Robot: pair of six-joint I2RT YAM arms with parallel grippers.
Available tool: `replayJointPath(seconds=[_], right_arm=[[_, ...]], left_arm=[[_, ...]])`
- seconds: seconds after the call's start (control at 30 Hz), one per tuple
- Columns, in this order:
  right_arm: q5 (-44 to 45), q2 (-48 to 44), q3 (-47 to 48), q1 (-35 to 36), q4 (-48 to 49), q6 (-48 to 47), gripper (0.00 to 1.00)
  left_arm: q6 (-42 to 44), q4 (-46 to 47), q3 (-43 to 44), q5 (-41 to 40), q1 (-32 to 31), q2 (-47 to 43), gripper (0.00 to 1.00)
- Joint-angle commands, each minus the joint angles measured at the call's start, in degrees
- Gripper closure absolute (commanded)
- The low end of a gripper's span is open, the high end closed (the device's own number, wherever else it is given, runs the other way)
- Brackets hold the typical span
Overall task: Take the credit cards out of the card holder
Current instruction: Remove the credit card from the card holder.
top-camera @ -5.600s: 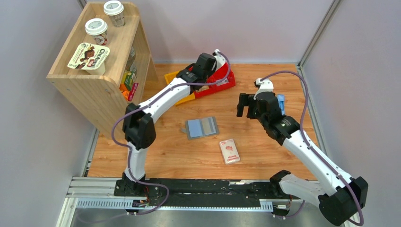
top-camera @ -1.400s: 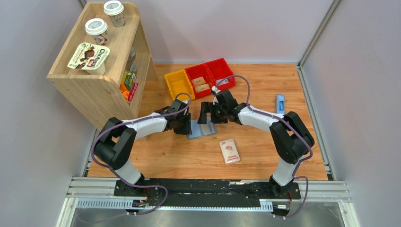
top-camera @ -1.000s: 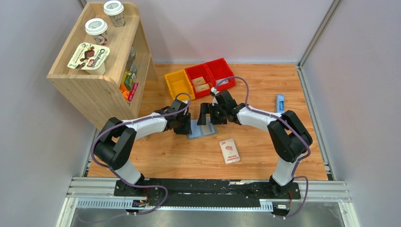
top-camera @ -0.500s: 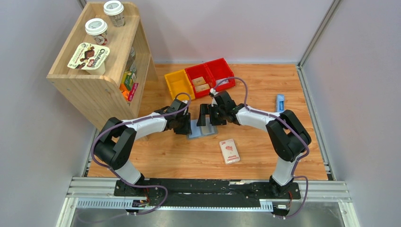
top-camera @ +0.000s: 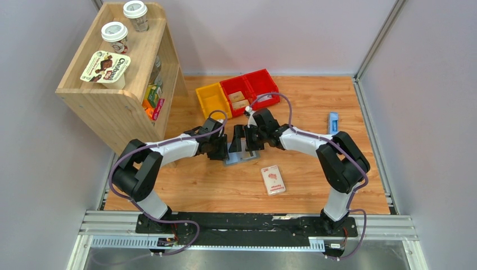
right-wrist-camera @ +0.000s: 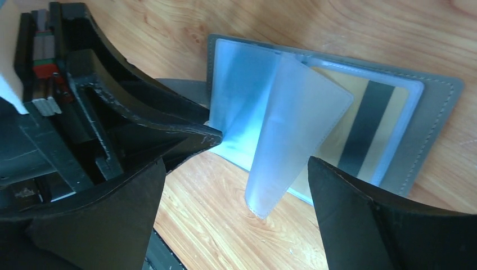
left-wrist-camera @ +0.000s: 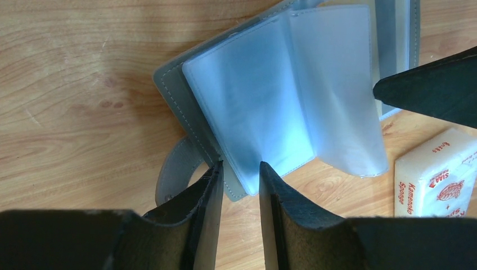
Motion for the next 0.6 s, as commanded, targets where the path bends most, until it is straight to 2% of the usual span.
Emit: replayJointPath(seconds=[0.0, 0.33, 0.57], right_arm=[[-3.8, -1.6, 2.2, 0.9, 3.6, 1.1, 0.00], [-7.4, 2.0, 4.9, 3.3, 5.5, 1.4, 0.00], [-8.7, 5.0, 7.9, 4.3, 6.5, 2.0, 0.00]], left_arm=[[-1.3, 2.2, -0.9, 1.7, -0.1, 0.2, 0.63], [-7.8, 13.1, -10.2, 5.1, 4.4, -6.6, 0.63], [-10.4, 15.7, -16.0, 1.7, 5.2, -14.7, 0.60]])
